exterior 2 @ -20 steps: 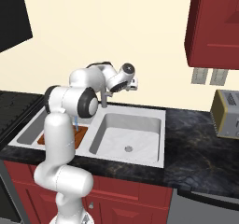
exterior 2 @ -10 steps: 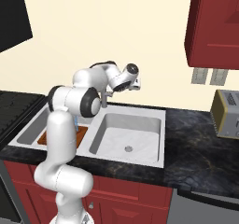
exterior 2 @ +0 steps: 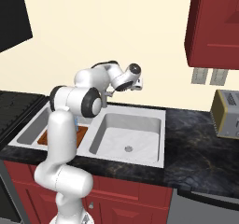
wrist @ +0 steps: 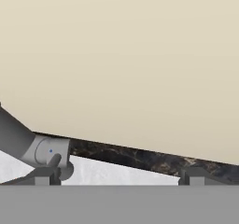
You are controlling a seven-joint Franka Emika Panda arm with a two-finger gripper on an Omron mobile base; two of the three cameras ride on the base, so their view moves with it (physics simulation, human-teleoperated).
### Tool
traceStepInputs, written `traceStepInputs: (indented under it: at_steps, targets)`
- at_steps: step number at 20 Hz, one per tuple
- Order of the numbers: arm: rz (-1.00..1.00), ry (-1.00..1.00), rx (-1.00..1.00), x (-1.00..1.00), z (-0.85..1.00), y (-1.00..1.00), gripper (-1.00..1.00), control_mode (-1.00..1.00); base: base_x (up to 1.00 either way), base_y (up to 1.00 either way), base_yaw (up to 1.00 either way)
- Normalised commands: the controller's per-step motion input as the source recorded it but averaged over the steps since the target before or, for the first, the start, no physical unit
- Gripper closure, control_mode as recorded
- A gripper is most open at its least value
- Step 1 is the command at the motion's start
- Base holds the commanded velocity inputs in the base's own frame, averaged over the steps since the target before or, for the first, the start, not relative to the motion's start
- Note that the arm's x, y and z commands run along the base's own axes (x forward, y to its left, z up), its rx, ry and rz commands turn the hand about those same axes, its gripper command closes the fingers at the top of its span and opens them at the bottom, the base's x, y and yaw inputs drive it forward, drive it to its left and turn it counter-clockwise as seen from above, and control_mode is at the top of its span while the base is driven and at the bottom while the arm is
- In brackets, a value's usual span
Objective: Turn on the sink faucet with hot water and rinse the cutting board for ten seconds, then turn off the faucet. Push the cutting board to reach the water if necessary.
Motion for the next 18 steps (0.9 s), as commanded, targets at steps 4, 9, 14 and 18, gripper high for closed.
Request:
traceStepInputs:
  at_steps: [4, 9, 14, 18]
  targets:
    - [0.00, 0.00, 0.00, 0.00, -0.10, -0.04, -1.00, -1.00, 0.00, 0.00, 0.00]
    - [0.00, 0.00, 0.00, 0.00, -0.19, 0.00, -1.00, -1.00, 0.00, 0.00, 0.00]
    - [0.00, 0.00, 0.00, 0.01, -0.11, 0.00, -1.00, -1.00, 0.00, 0.00, 0.00]
    - [0.00, 0.00, 0.00, 0.01, -0.01, 0.00, -1.00, -1.00, 0.00, 0.00, 0.00]
